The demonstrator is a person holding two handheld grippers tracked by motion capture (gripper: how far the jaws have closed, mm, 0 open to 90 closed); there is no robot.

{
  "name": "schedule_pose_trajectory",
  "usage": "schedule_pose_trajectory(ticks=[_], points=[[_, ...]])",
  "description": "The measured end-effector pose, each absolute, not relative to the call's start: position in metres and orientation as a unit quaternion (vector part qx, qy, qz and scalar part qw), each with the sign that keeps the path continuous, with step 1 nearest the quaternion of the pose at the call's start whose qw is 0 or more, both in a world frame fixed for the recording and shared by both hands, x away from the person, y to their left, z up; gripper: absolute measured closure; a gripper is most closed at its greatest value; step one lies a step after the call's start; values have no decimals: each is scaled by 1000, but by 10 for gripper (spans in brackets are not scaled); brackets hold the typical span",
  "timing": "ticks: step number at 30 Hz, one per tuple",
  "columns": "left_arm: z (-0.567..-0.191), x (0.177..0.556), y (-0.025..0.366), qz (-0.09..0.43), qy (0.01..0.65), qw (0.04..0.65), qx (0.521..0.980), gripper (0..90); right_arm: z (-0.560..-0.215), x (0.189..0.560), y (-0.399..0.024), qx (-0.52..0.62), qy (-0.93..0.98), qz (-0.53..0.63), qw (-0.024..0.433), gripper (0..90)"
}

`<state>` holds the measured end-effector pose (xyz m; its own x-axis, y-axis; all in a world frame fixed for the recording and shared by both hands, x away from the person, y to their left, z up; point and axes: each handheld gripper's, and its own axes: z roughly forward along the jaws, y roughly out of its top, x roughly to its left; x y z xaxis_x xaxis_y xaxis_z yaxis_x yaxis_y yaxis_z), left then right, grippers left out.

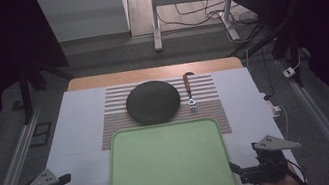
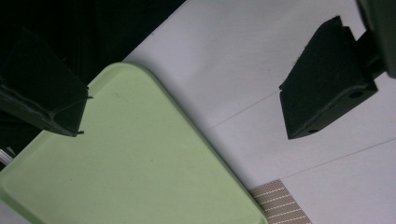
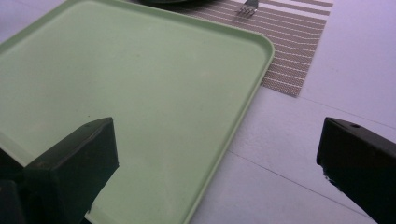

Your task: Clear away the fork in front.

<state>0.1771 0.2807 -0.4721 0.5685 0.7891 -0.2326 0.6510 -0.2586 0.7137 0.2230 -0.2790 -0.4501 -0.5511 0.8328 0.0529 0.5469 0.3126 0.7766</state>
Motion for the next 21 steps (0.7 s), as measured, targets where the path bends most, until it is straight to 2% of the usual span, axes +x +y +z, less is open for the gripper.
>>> schedule_pose_trajectory(ticks=[8, 21], points=[[-472, 178, 282, 80, 457, 409, 785, 10, -450, 225, -282, 444, 787, 393, 168, 0], [-473, 181, 284, 71, 462, 412, 782, 5, -450, 224, -283, 452, 782, 395, 170, 0]])
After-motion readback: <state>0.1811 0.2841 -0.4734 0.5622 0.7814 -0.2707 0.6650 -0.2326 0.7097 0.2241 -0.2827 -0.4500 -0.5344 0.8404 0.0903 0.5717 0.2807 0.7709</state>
